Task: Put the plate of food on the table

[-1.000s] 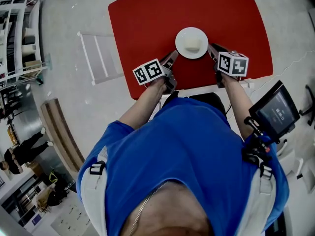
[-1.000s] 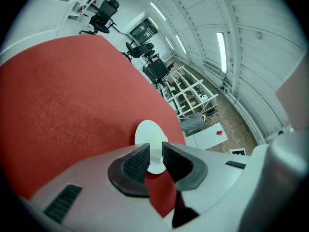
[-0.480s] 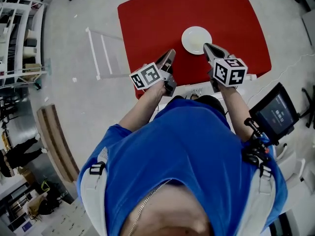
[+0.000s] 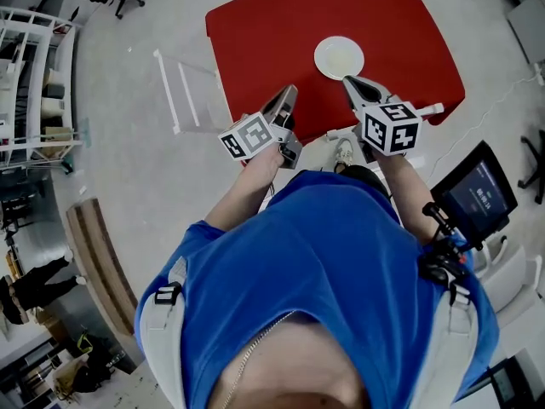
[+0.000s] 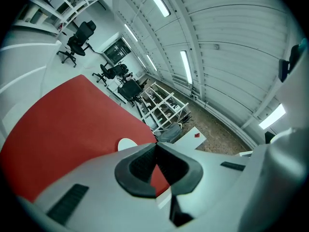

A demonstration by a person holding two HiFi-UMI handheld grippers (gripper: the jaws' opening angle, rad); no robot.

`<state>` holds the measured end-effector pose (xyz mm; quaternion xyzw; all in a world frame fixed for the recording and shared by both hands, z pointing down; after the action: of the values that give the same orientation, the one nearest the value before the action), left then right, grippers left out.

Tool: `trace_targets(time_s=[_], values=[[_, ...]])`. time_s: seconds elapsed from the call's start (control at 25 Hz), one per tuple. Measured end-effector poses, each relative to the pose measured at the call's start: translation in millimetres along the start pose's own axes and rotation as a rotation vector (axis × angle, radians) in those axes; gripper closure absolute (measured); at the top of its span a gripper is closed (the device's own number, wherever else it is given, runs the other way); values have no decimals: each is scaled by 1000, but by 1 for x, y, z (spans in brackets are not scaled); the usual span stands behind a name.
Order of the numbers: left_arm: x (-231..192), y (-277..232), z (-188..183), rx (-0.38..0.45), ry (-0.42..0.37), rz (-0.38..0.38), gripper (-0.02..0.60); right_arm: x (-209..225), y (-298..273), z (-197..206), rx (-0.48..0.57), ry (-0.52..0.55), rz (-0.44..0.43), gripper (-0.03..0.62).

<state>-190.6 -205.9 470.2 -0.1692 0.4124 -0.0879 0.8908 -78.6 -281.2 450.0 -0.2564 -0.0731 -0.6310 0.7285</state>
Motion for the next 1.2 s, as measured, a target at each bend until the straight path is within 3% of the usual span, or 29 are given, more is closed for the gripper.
trace_targets(time_s=[0.4, 0.76, 1.0, 1.2], values=[[11, -8, -25, -9, -54, 47, 574, -6, 9, -24, 60, -11, 53, 591], [18, 34, 23, -39, -78, 88, 574, -44, 54, 22, 85, -20, 100, 591], [25, 16, 6, -34, -87, 89, 574, -29, 48, 2, 85, -4, 102, 592], [24, -25, -47, -27, -84, 82, 574, -1, 9, -47, 79, 6, 90, 592]])
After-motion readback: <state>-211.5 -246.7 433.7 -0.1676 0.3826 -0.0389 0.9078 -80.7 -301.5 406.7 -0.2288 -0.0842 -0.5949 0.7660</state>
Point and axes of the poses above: the fingertips, and each gripper's own axes: y backward along the fingers, x to its right, z out of its underside, the point moved 1 cm from there along y, backward along the fingers, and after that the axes turned 14 degrees about -z, right-handed, at the moved point
